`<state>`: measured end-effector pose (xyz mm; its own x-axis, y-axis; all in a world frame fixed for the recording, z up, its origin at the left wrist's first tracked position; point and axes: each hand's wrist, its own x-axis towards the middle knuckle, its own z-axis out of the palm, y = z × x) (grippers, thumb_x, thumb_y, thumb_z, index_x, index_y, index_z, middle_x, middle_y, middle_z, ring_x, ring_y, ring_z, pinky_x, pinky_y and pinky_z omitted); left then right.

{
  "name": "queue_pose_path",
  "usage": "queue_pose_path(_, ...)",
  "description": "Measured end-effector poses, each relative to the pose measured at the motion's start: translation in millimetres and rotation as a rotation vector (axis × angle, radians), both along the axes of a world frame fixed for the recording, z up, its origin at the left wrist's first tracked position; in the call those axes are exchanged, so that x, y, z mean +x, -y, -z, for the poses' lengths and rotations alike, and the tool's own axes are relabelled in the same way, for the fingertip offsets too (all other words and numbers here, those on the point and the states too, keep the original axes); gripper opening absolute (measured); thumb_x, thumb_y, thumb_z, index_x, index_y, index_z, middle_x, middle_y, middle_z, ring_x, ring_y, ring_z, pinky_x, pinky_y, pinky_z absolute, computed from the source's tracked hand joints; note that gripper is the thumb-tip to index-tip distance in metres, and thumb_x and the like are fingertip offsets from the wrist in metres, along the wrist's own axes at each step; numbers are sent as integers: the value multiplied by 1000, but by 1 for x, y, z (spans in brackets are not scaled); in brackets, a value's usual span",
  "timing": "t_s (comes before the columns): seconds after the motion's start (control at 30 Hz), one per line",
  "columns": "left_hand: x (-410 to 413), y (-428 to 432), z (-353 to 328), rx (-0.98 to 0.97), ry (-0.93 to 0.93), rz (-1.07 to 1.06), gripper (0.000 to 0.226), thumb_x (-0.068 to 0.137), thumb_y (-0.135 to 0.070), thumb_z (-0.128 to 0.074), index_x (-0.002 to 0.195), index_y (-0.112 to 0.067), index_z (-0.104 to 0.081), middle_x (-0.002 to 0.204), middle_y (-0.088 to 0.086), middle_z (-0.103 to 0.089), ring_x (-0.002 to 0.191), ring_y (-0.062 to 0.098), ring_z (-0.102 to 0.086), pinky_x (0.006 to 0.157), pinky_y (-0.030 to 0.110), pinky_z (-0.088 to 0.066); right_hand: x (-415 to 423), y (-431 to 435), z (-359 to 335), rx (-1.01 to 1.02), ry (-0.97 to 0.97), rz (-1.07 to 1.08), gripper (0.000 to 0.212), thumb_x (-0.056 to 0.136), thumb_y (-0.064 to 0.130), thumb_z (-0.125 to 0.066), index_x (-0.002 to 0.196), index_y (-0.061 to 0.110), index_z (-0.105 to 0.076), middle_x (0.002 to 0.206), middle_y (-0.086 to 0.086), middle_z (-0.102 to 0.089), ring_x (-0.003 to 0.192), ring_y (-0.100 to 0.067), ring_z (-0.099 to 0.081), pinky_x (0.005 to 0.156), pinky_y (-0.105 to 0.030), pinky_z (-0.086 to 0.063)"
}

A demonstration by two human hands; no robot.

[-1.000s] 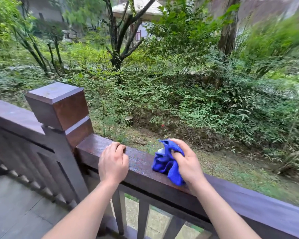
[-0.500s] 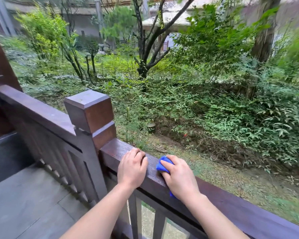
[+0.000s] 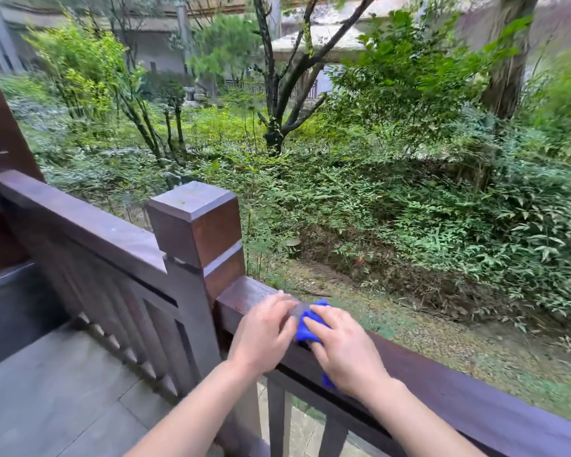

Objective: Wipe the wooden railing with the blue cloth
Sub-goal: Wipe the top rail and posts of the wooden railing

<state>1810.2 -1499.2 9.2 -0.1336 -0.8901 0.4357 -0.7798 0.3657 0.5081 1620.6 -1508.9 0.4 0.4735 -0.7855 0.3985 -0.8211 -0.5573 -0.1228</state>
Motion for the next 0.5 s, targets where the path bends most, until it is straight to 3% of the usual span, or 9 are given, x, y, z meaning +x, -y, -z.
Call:
queue_pose_path(0.13,56,20,-49,-493,281,-126,31,82,-15,-55,106,-11,-73,121,9,-68,127,30,-57,117,49,-35,29,17,-9,87,51,178,29,91,39,-46,110,23,-62,131,1,-54,114,-27,-47,99,-36,-40)
queue_pose_path(0.2,83,38,-79,-642,433,-246,29,81,-16,-54,103,-11,-71,122,12,-66,130,34,-52,121,51,-27,59,11,-10,50,-1,102,34,91,43,-42,106,20,-62,128,-3,-55,112,-30,-48,100,-37,-39)
queue_pose_path(0.33,121,65,-102,-690,723,-403,32,79,-19,-53,106,-11,-69,132,18,-61,134,40,-46,117,60,-28,64,9,-5,-17,-19,-79,37,91,48,-40,107,23,-62,123,-2,-58,111,-31,-53,96,-39,-45)
queue_pose_path(0.5,126,77,-100,-831,721,-415,29,85,-18,-48,101,-15,-72,127,15,-66,113,39,-61,104,51,-44,100,41,-13,83,59,170,32,91,43,-43,101,22,-65,115,0,-58,103,-29,-49,91,-37,-42)
